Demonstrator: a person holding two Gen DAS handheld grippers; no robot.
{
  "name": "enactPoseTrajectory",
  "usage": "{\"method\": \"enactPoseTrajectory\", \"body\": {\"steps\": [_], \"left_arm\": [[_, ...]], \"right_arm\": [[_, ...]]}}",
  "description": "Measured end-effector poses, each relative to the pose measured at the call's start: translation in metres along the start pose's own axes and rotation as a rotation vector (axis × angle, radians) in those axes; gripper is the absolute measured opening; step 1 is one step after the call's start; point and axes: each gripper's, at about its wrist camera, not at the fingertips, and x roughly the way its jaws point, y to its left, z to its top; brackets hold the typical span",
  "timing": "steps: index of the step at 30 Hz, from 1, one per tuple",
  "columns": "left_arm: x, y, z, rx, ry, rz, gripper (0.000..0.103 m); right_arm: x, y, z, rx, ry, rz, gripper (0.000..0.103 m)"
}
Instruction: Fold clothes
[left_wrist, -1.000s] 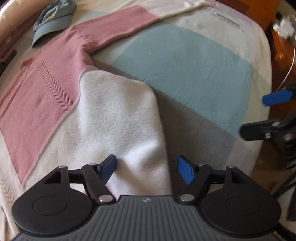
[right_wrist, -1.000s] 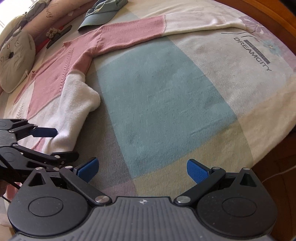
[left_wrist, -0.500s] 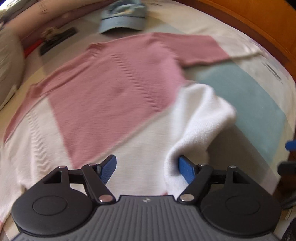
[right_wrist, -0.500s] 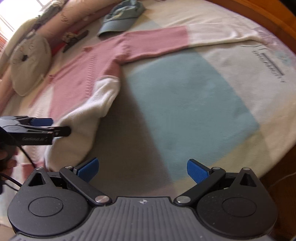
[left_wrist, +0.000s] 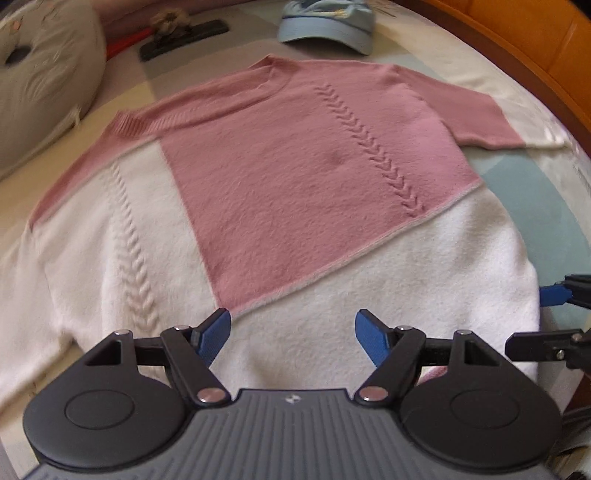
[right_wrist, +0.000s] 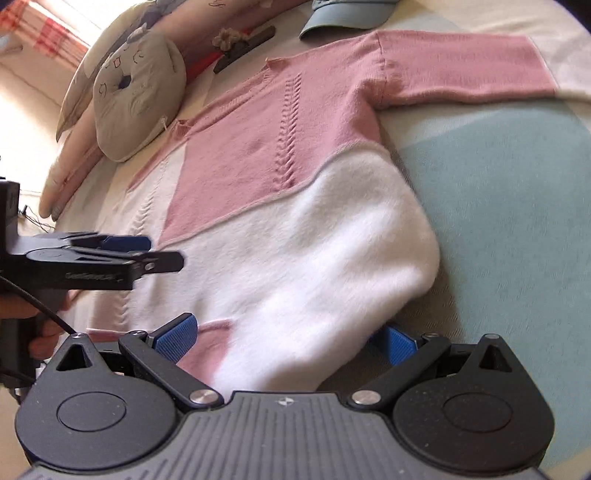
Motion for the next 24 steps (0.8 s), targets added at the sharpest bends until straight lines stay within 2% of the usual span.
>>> {"method": "enactPoseTrajectory", "body": {"steps": [2, 5, 10, 16, 19, 24], "left_arm": [[0.000, 0.002, -0.004, -0.012, 0.001, 0.004, 0.075], [0.006, 0.002, -0.009, 0.009, 0.018, 0.063, 0.075], [0.016, 0.007, -0.017, -0.043, 0.023, 0.054, 0.077], [0.018, 0.012, -0.023, -0.058, -0.019, 0.030, 0.082], [0.018, 0.014, -0.025, -0.048, -0.041, 0.017, 0.085], [0.023, 0.015, -0.026, -0.039, -0.077, 0.011, 0.091]], "right_arm": [[-0.003, -0.010, -0.001, 0.010, 0.000, 0.018, 0.103], [-0.009, -0.027, -0.004, -0.004, 0.011, 0.032, 0.103], [-0.009, -0.036, -0.003, -0.062, 0.019, 0.079, 0.103], [-0.013, -0.038, 0.002, -0.059, -0.090, 0.022, 0.103], [-0.006, -0.046, 0.008, -0.047, -0.135, 0.049, 0.103], [0.006, -0.038, 0.005, -0.128, -0.197, 0.044, 0.103]]}}
